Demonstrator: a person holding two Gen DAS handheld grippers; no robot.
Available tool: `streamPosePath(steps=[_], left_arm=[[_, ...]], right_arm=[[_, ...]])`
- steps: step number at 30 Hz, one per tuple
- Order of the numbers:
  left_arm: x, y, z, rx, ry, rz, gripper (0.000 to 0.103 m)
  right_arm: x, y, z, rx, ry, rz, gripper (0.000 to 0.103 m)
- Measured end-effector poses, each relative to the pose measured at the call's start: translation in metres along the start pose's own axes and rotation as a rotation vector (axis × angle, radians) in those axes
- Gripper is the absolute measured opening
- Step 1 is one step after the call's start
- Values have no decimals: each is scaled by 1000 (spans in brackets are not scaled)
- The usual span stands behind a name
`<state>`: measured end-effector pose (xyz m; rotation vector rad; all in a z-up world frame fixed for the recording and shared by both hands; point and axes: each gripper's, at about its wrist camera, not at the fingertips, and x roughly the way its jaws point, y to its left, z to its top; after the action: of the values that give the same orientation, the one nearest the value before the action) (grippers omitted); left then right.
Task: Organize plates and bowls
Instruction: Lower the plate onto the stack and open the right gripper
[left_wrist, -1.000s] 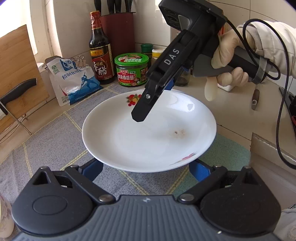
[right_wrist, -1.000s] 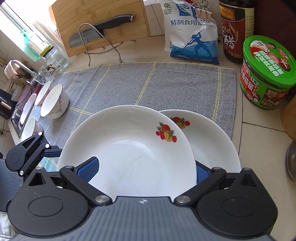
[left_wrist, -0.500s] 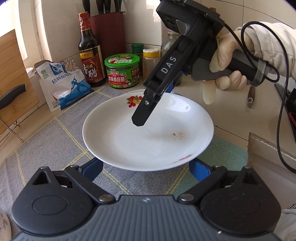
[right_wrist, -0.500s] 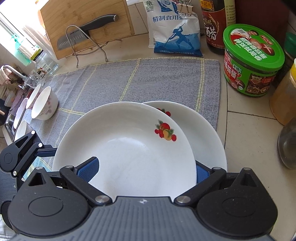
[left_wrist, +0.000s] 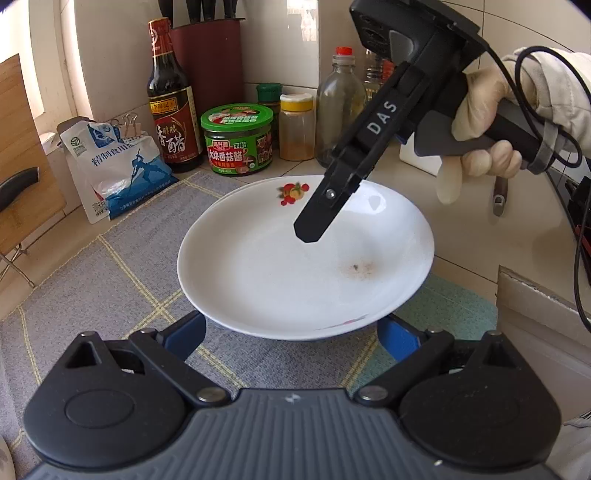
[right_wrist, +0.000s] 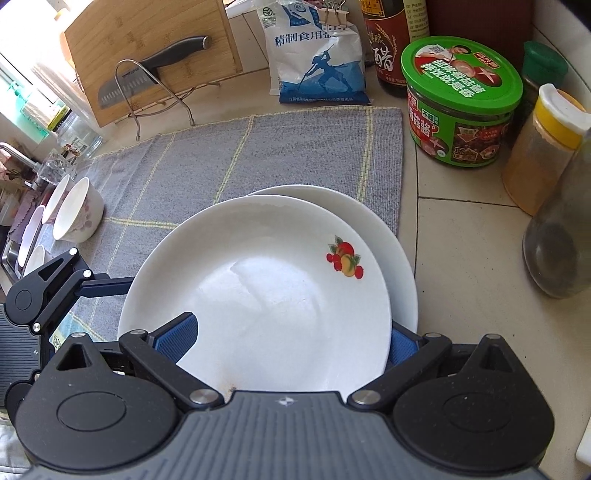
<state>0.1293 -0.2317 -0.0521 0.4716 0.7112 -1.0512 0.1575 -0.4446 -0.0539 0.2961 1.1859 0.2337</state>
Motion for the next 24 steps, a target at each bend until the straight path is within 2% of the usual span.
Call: streamPosePath(steps=[9, 14, 21, 24], left_arm=[[8, -1, 2, 36, -16, -12, 99], [11, -1, 0, 24, -13, -22, 99], [7, -1, -1, 20, -31, -17, 99], [2, 1, -1, 5, -43, -12, 99]], right_arm=[[-15, 0, -5, 15, -28, -29, 103], [-21, 3, -11, 23, -33, -47, 103], [-20, 14, -21, -9, -21, -161, 103], [-23, 18, -23, -14, -37, -178, 103]])
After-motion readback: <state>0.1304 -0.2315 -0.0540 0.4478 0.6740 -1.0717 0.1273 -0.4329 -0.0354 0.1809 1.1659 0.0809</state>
